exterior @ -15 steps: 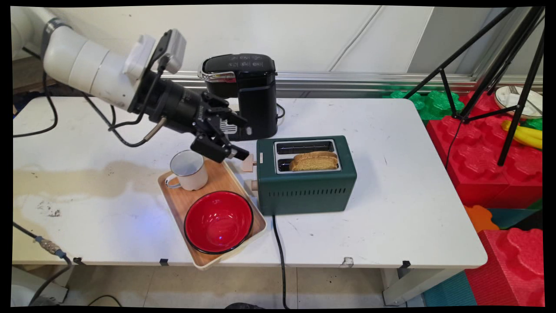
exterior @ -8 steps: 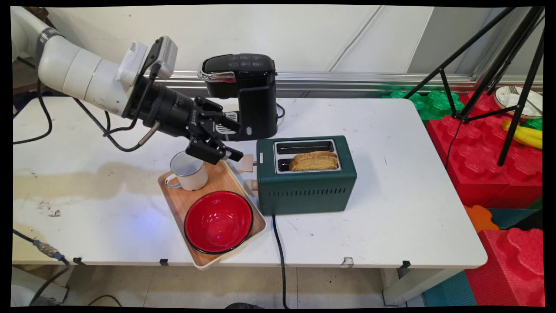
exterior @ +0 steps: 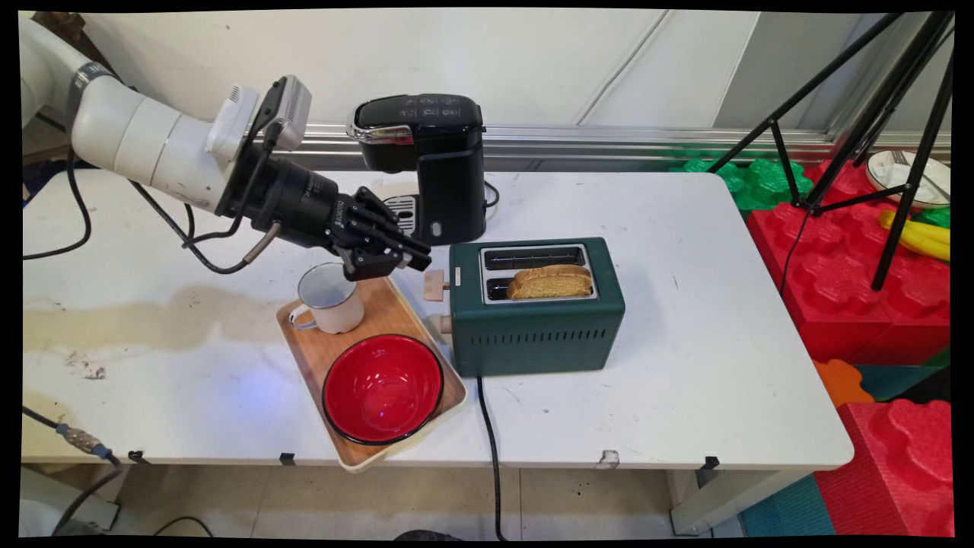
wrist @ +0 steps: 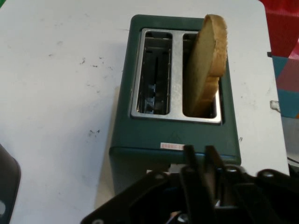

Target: Press the toaster switch

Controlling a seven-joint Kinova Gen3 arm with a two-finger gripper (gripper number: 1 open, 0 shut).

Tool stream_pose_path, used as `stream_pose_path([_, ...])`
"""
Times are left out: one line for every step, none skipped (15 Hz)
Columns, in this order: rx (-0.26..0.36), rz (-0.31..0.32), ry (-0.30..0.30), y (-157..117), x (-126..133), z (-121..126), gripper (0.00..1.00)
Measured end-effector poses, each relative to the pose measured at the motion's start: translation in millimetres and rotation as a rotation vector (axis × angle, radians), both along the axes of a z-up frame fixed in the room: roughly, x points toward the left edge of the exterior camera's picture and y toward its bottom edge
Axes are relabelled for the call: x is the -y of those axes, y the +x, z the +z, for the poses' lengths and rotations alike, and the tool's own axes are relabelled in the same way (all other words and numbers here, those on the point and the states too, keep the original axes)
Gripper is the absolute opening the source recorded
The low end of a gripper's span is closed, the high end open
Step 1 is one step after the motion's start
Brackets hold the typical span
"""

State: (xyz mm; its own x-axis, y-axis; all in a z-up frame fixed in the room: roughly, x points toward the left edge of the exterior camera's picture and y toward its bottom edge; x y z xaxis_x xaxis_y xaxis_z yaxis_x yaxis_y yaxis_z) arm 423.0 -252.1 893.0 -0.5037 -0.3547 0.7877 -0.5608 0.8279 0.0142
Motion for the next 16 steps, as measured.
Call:
stream_pose_path([0.002,0.000,0.000,0,1,-1,0.00])
stream_pose_path([0.004,0.001,0.001,0,1,-1,0.00])
stream_pose_path([0.005,0.002,0.004,-1,2,-2,0.00])
stream_pose_path([0.007,0.004,0.008,-1,2,-3,0.00])
stream_pose_path([0.010,0.006,0.014,-2,3,-4,0.00])
stream_pose_path([0.014,0.008,0.022,-3,5,-5,0.00])
stream_pose_path([0.018,0.008,0.029,-4,6,-6,0.00])
stream_pose_path([0.023,0.008,0.038,-6,8,-8,0.00])
stream_pose_path([0.028,0.008,0.047,-8,9,-10,0.00])
stream_pose_path([0.032,0.008,0.056,-9,11,-11,0.00])
stream_pose_path([0.036,0.008,0.062,-11,12,-13,0.00])
stream_pose_path([0.038,0.009,0.066,-12,13,-13,0.00])
stream_pose_path([0.042,0.010,0.071,-13,15,-15,0.00])
stream_pose_path([0.046,0.013,0.077,-14,17,-17,0.00])
stream_pose_path([0.049,0.015,0.081,-15,20,-18,0.00])
stream_pose_path([0.052,0.018,0.085,-16,22,-20,0.00])
